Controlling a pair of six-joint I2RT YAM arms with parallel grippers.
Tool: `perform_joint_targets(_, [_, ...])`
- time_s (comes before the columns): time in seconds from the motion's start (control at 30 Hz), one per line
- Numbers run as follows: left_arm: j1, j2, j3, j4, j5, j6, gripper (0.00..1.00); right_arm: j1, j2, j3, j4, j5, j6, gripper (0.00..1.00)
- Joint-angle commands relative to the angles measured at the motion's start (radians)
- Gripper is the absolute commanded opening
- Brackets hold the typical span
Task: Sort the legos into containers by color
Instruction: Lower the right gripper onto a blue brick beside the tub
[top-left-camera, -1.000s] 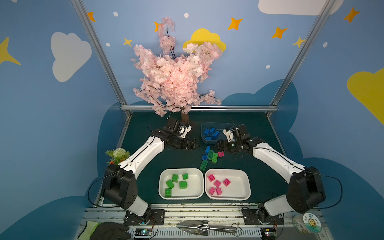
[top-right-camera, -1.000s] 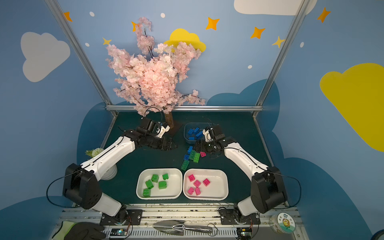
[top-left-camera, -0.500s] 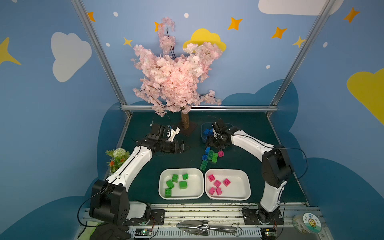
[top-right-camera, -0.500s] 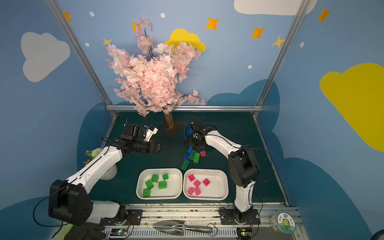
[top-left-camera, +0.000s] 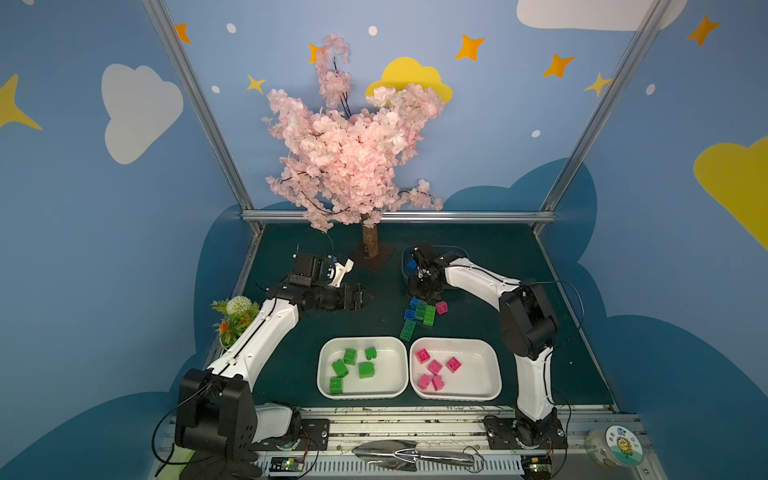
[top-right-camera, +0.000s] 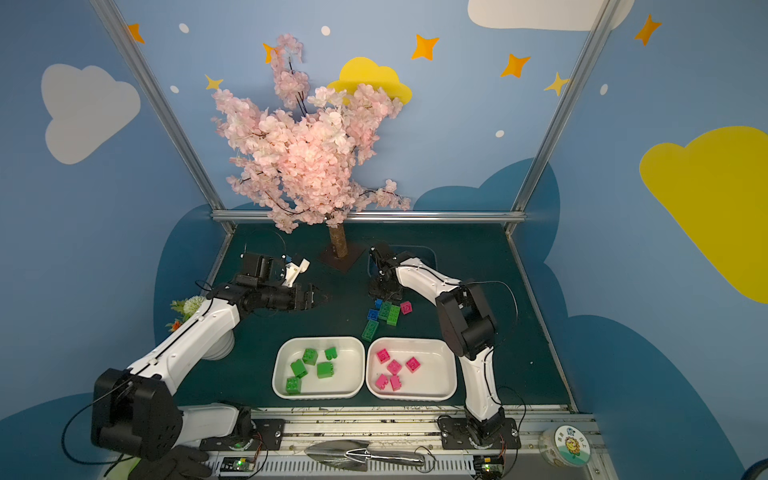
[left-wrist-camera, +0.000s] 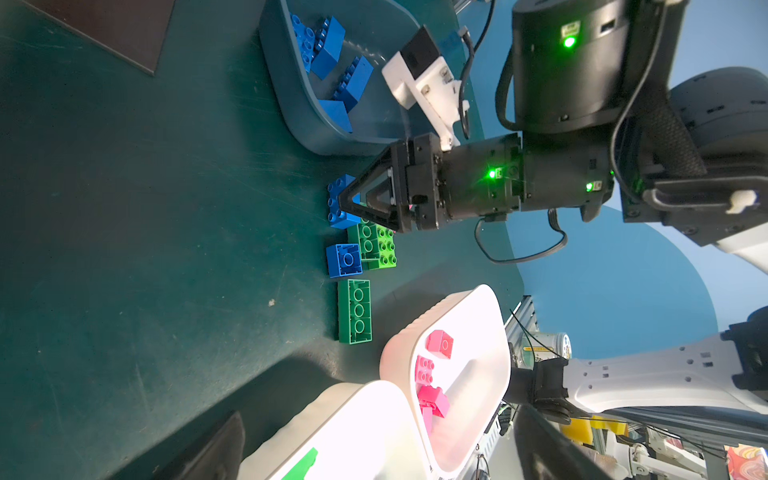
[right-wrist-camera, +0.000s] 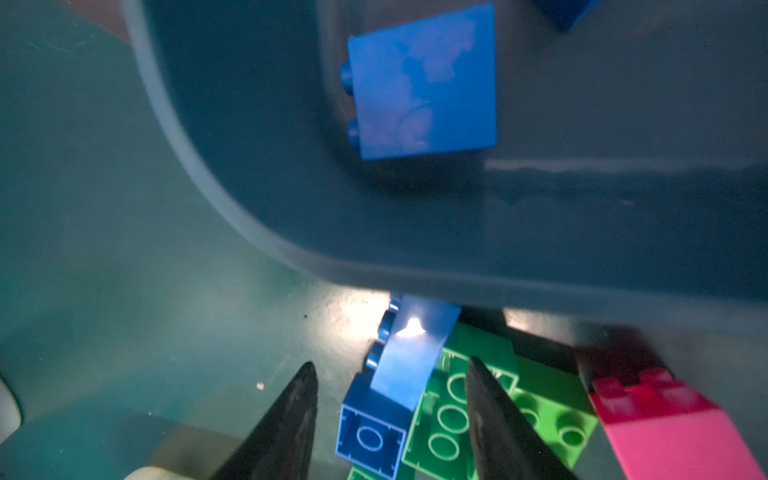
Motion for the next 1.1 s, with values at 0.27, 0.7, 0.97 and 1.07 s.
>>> perform_joint_targets(0.27, [0.008, -0.015, -0.025, -0.001, 0.029, 0.009, 0.99, 0.030, 0.062, 0.084, -0.034, 0.000, -0.058, 0.53])
perform_joint_targets(0.7, [0.008, -0.009, -0.051, 0.008, 0.039, 0.007, 0.99, 0.051, 0.104, 0.116, -0.122, 0.109, -0.067, 0.52])
perform_joint_targets(0.97, [0.007, 0.000, -0.058, 0.017, 0.045, 0.008, 0.99, 0.052, 0.131, 0.141, -0.144, 0.156, -0.082, 0.47])
perform_joint_targets(1.07, [0.008, 0.005, -0.061, 0.021, 0.045, 0.009, 0.99, 0.051, 0.141, 0.143, -0.145, 0.160, -0.089, 0.44])
